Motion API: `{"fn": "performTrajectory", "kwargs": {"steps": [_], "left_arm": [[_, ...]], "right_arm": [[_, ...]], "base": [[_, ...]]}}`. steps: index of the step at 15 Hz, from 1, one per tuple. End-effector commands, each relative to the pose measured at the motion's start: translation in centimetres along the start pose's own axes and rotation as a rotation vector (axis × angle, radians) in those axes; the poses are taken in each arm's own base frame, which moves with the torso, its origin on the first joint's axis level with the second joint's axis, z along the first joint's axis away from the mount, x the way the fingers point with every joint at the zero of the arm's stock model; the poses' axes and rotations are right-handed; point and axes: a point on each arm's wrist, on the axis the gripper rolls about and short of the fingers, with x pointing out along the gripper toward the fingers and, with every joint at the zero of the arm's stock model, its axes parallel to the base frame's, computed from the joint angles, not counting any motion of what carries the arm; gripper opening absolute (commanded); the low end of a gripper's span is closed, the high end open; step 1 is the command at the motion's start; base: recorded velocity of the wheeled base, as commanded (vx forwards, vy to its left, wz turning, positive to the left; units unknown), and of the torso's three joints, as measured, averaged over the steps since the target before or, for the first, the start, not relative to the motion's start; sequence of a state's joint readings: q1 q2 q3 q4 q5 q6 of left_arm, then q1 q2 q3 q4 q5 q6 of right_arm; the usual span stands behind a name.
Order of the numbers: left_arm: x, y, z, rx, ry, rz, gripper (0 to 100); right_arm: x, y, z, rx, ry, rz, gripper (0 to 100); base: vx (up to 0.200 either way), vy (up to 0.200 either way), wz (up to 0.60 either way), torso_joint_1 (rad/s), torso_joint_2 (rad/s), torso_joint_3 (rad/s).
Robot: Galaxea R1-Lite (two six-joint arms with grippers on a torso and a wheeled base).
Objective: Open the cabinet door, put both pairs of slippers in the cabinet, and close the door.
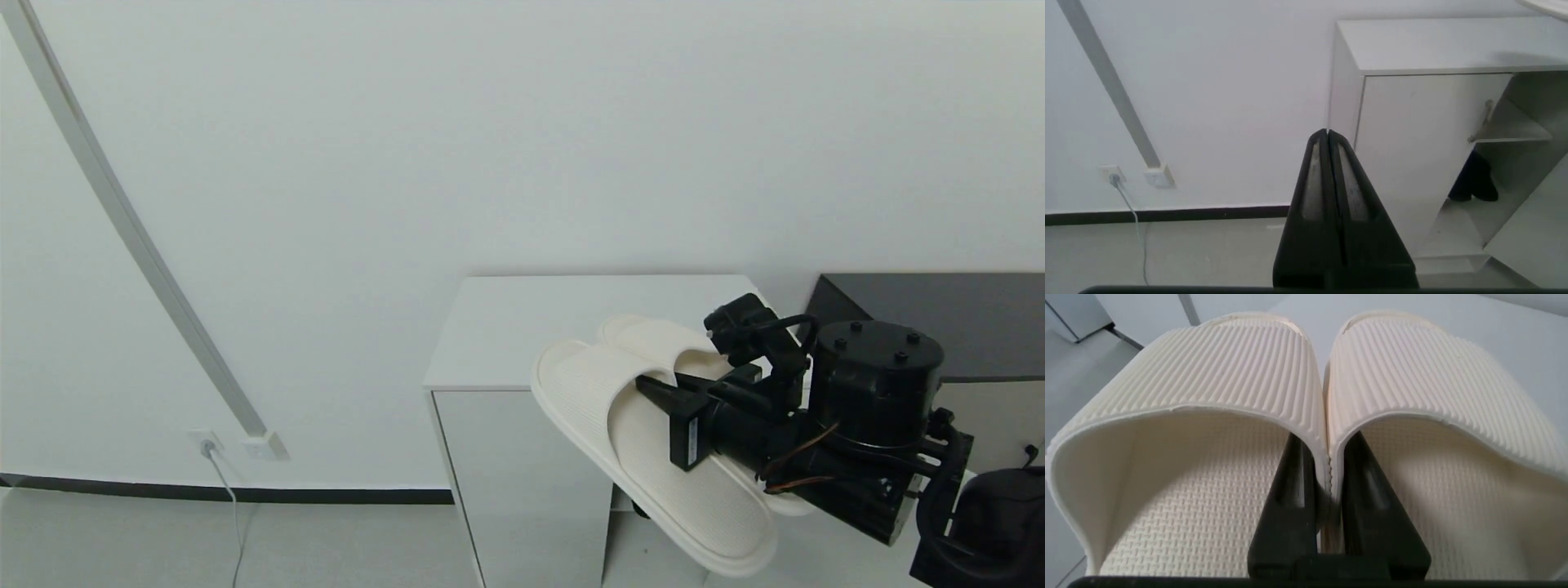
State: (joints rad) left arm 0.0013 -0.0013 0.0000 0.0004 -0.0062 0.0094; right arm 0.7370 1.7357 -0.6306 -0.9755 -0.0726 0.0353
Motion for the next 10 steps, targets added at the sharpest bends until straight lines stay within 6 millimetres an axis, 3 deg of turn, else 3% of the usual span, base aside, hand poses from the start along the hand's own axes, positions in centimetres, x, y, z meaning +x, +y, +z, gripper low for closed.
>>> {"fn": "performTrajectory", "kwargs": {"steps": [1, 10], "left_arm": [[0.01, 0.0, 0.01, 0.0, 0.001, 0.0, 0], [0.01, 0.0, 0.01, -0.002, 0.001, -0.001, 0]], "right_arm": [[0.01, 0.07, -0.04, -0.001, 0.002, 0.003, 0], [0.09, 0.02, -0.21, 0.001, 0.008, -0.001, 0]], "base": [[0.0, -0.2, 0.0, -0.002, 0.0, -0.002], [0.0, -0.2, 0.0, 0.003, 0.0, 0.0]]}}
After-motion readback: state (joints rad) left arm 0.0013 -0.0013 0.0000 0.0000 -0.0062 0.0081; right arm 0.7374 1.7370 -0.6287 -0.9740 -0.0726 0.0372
